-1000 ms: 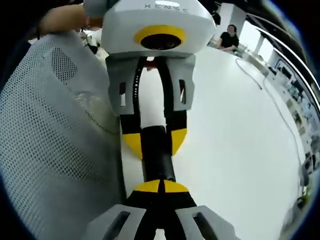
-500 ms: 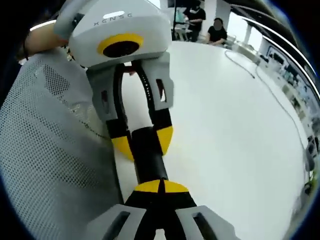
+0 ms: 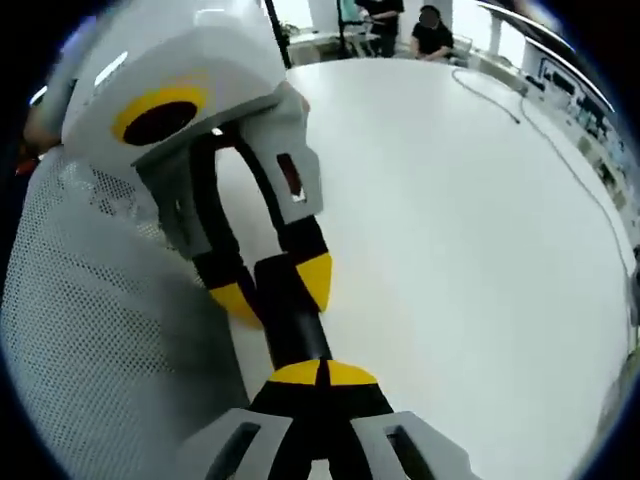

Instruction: Press the specified remote control buttons in sequence, fully releasing each button before pressing the next.

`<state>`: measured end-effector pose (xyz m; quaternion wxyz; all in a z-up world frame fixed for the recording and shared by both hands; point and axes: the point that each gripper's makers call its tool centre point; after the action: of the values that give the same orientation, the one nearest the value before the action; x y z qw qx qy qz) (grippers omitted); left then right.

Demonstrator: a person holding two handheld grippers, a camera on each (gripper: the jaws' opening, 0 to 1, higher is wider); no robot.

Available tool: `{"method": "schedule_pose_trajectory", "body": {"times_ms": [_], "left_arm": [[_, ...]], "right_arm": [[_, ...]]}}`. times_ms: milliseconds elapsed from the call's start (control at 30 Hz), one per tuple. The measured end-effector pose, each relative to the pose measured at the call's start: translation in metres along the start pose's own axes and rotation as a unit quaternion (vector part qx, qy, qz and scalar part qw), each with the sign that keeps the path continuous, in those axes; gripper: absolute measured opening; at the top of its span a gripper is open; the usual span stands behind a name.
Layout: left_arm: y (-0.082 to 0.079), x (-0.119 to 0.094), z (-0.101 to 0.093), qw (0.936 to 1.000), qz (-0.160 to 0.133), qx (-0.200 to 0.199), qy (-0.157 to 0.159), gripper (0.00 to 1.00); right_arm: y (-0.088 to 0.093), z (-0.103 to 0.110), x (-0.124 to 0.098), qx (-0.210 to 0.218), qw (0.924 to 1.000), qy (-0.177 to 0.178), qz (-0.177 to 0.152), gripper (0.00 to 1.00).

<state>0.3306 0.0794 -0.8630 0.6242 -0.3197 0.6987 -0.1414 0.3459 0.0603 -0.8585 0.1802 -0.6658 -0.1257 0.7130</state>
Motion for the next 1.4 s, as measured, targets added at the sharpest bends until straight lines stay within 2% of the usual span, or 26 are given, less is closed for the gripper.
{"method": "schedule_pose_trajectory", "body": {"times_ms": [267,467,700,833,933,1033,1133,1400], "left_arm": [[0.0,0.0,0.0,1.0,-0.005,-0.007,0.003,0.25],[0.0,0.0,0.0,1.0,-0.004,-0.006,0.003,0.25],[0.0,0.0,0.0,1.0,-0.003,-0.004,0.002,0.25],[0.0,0.0,0.001,1.0,-0.004,-0.004,0.002,0.25],[0.0,0.0,0.001,1.0,-0.005,-0.005,0.003,0.25],[0.0,0.0,0.001,1.0,-0.006,-0.006,0.003,0.25],[-0.001,0.0,0.001,0.9999,-0.006,-0.01,0.004,0.25],[0.0,0.0,0.0,0.9999,-0.008,-0.013,0.005,0.25]], "right_arm": [[0.0,-0.002,0.002,0.023,0.9996,-0.006,0.013,0.0],[0.0,-0.002,0.001,0.043,0.9991,0.006,0.001,0.0],[-0.001,0.001,0.0,0.005,0.9989,0.038,-0.028,0.0],[-0.012,0.011,0.0,0.012,0.9982,0.022,-0.054,0.0],[-0.013,0.012,0.001,-0.012,0.9983,0.034,-0.045,0.0],[-0.012,0.012,0.001,-0.005,0.9983,0.038,-0.045,0.0],[-0.01,0.016,0.0,-0.017,0.9981,0.043,-0.042,0.0],[-0.011,0.016,0.003,-0.067,0.9953,0.064,-0.025,0.0]]}}
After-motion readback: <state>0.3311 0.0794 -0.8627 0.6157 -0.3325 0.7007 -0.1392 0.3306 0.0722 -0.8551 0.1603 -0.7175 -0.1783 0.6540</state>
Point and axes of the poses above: the point that each gripper's makers call its tool centre point, and the gripper's own axes: x roughly forward along the fingers, z roughly to its left, y roughly out of its underside, and after that the axes turned 13 degrees about -x, right-handed
